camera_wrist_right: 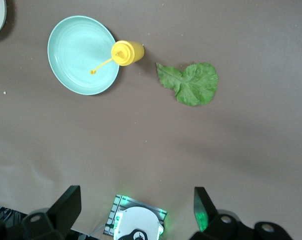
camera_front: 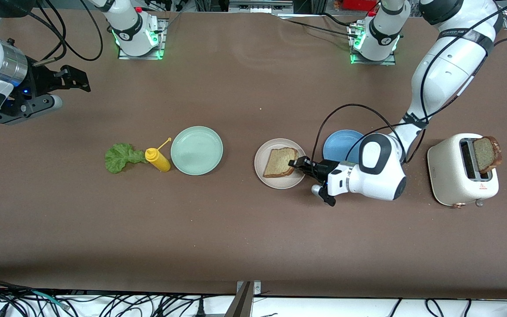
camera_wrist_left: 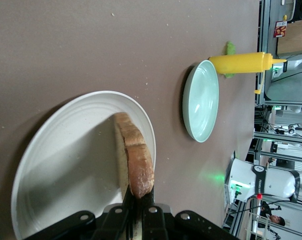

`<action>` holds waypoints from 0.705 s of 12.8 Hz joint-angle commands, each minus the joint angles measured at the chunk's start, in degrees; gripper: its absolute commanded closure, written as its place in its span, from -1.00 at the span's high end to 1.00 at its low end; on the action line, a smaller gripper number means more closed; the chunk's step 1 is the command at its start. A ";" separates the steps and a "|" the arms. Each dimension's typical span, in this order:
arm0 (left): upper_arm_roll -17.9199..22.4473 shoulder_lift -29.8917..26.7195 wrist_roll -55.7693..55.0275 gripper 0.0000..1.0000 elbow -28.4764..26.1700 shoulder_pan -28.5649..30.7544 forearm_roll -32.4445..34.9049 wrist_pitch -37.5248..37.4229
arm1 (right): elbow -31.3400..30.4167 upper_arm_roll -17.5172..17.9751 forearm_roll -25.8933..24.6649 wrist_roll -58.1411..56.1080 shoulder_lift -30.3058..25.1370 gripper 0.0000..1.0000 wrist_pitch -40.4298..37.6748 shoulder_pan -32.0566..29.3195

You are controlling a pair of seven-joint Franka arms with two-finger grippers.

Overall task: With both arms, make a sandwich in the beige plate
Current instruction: 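Carry the bread slice with the left gripper onto the beige plate, then open the left gripper and draw it back toward the toaster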

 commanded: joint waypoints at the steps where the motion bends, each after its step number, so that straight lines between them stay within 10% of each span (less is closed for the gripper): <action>1: 0.18 0.44 2.07 -0.80 -0.48 -1.06 -1.85 2.12 | 0.41 0.02 0.82 -1.22 -0.16 1.00 -1.43 -0.25; 2: 0.36 0.44 3.03 -0.29 -0.65 -0.98 -1.76 2.03 | 0.41 0.02 0.82 -1.22 -0.07 1.00 -1.51 -0.25; 3: 0.53 0.36 3.74 0.99 -1.35 -0.72 -1.68 2.12 | 0.41 0.10 0.82 -1.13 -0.07 1.00 -1.51 -0.25; 9: 0.80 -1.13 4.18 1.00 -2.15 1.74 6.74 1.15 | 0.41 0.02 0.47 -3.23 0.19 1.00 -1.51 -0.34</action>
